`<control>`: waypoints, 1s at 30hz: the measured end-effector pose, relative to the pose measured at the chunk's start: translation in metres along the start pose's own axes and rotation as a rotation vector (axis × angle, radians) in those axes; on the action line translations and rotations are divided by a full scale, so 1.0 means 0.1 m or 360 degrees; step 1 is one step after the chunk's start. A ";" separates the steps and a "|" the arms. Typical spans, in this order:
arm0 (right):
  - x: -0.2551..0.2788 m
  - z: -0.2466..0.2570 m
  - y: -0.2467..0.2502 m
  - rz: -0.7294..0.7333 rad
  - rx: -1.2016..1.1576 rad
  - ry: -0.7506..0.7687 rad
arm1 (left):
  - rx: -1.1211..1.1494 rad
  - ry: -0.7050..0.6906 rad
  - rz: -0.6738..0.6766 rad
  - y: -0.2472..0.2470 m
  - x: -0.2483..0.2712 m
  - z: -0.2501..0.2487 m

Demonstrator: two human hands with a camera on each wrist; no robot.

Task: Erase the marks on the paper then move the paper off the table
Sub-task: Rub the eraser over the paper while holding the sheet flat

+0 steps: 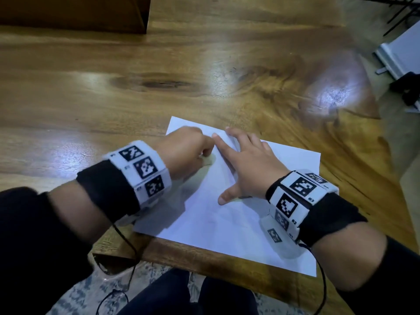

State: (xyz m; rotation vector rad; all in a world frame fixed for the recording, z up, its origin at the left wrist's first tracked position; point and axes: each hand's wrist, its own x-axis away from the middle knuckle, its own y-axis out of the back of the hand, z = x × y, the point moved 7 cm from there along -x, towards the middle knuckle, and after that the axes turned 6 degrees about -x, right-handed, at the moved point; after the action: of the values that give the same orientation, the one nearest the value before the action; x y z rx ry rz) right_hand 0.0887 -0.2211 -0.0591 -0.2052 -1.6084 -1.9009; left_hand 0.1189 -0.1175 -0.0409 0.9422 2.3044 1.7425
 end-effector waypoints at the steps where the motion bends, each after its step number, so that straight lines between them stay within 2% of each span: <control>1: 0.00 0.00 0.00 -0.0002 -0.0001 0.0002 | -0.0008 -0.0066 0.0042 -0.04 0.09 -0.05; 3: -0.01 -0.01 0.00 -0.0009 -0.0002 0.0003 | 0.0019 -0.0198 0.0169 -0.15 0.32 -0.15; 5: -0.01 -0.01 0.00 -0.0008 -0.0004 0.0005 | 0.0047 -0.0238 0.0230 -0.20 0.39 -0.16; 9: 0.00 0.00 -0.01 -0.0014 -0.0015 0.0017 | 0.0015 0.0017 -0.0002 0.03 0.03 -0.06; 11: 0.00 0.00 0.00 -0.0014 -0.0015 0.0018 | 0.0031 0.0077 -0.0037 0.07 -0.05 -0.05; 15: 0.00 0.02 0.02 -0.0011 -0.0016 0.0024 | 0.0011 -0.0116 0.0132 -0.18 0.28 -0.19; 18: 0.01 0.03 0.02 -0.0018 -0.0051 0.0029 | 0.0203 0.0045 0.0171 -0.28 0.40 -0.13; 20: 0.03 0.01 0.02 -0.0018 -0.0107 0.0035 | 0.0015 -0.0002 0.0172 -0.30 0.40 -0.16; 22: 0.05 -0.05 0.02 -0.0015 -0.0223 0.0041 | 0.0010 0.0006 0.0108 -0.25 0.42 -0.16; 24: 0.07 -0.10 0.01 0.0010 -0.0318 0.0052 | 0.0049 0.0004 0.0146 -0.20 0.40 -0.16; 27: 0.07 -0.12 0.00 0.0021 -0.0355 0.0075 | 0.0085 0.0137 0.0248 -0.05 0.20 -0.08; 30: 0.06 -0.11 0.00 0.0019 -0.0353 0.0088 | 0.0159 0.0304 -0.0053 0.22 -0.09 0.01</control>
State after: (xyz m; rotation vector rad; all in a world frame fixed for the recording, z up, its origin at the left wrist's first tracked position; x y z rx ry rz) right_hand 0.0867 -0.2335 -0.0585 -0.2517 -1.3560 -2.0568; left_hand 0.1359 -0.1181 -0.0238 0.7778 2.5305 1.7907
